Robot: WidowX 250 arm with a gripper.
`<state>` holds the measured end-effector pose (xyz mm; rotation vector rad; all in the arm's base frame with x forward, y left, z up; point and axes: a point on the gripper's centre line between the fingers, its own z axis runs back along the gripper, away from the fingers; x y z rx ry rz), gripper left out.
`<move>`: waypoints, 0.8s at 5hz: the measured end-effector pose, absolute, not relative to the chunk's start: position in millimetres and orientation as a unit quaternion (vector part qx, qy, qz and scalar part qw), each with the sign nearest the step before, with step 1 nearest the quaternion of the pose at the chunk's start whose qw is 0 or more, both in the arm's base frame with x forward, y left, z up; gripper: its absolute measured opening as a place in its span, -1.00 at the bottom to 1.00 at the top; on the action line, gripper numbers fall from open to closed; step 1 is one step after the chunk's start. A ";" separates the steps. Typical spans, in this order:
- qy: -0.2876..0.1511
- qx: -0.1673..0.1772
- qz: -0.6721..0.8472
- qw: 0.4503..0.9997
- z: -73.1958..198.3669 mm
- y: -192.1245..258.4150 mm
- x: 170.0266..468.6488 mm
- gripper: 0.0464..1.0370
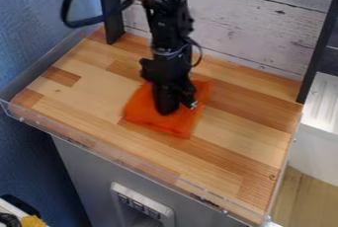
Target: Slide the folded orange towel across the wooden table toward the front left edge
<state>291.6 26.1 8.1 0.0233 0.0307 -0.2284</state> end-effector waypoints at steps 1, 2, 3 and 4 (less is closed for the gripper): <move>0.019 0.012 -0.075 0.997 9.2 25.7 281.6 -0.92; 0.020 0.009 -0.043 0.999 18.6 24.1 273.1 -0.61; 0.016 0.004 -0.022 1.000 36.4 23.7 269.4 -0.08; 0.014 -0.002 0.000 1.000 51.1 37.3 265.7 0.51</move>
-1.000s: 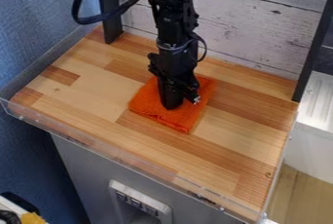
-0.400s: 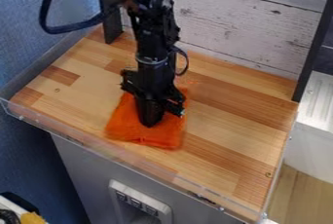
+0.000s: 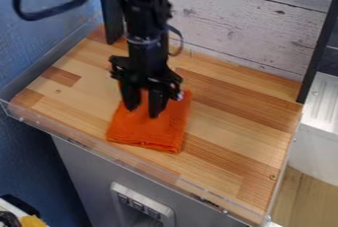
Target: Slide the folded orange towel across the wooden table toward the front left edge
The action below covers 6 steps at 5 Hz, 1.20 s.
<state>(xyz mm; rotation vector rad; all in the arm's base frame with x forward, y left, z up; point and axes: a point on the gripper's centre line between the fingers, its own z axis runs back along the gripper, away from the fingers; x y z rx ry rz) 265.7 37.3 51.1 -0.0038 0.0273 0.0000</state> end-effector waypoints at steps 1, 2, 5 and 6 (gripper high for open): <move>0.002 -0.004 0.009 1.000 71.1 48.5 267.1 0.91; -0.003 -0.007 0.013 1.000 85.6 64.6 269.3 0.92; -0.023 -0.003 0.015 1.000 111.1 106.3 275.5 0.92; -0.019 0.000 0.010 1.000 109.1 117.7 274.9 0.91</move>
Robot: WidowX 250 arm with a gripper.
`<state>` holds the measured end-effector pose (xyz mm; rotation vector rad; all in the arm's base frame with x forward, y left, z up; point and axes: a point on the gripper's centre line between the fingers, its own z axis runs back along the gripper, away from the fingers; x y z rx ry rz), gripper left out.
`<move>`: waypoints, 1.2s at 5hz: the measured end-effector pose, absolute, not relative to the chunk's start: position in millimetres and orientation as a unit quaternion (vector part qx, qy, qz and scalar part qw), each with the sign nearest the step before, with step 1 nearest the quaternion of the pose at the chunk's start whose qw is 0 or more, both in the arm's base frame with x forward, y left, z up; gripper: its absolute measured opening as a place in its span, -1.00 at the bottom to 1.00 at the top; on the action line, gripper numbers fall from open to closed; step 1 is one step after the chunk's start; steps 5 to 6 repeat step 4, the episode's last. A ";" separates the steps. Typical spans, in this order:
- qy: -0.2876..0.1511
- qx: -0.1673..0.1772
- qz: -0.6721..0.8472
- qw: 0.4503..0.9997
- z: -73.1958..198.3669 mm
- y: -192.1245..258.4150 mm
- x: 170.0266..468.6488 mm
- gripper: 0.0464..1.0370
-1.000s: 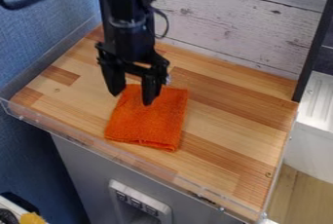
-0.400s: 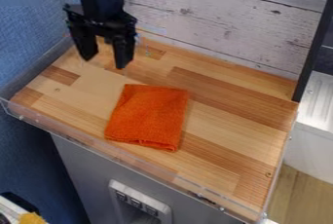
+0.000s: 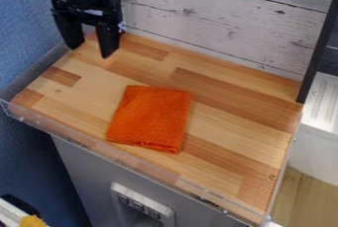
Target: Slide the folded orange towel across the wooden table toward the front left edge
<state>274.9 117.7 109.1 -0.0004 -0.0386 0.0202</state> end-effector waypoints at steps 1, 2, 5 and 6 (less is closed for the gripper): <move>-0.013 0.001 0.005 1.000 105.9 123.1 272.5 0.91; -0.003 0.005 0.001 1.000 102.7 129.5 268.6 0.92; 0.011 0.004 -0.003 1.000 98.0 132.2 268.9 0.92; 0.011 0.004 -0.003 1.000 98.0 132.2 268.9 0.92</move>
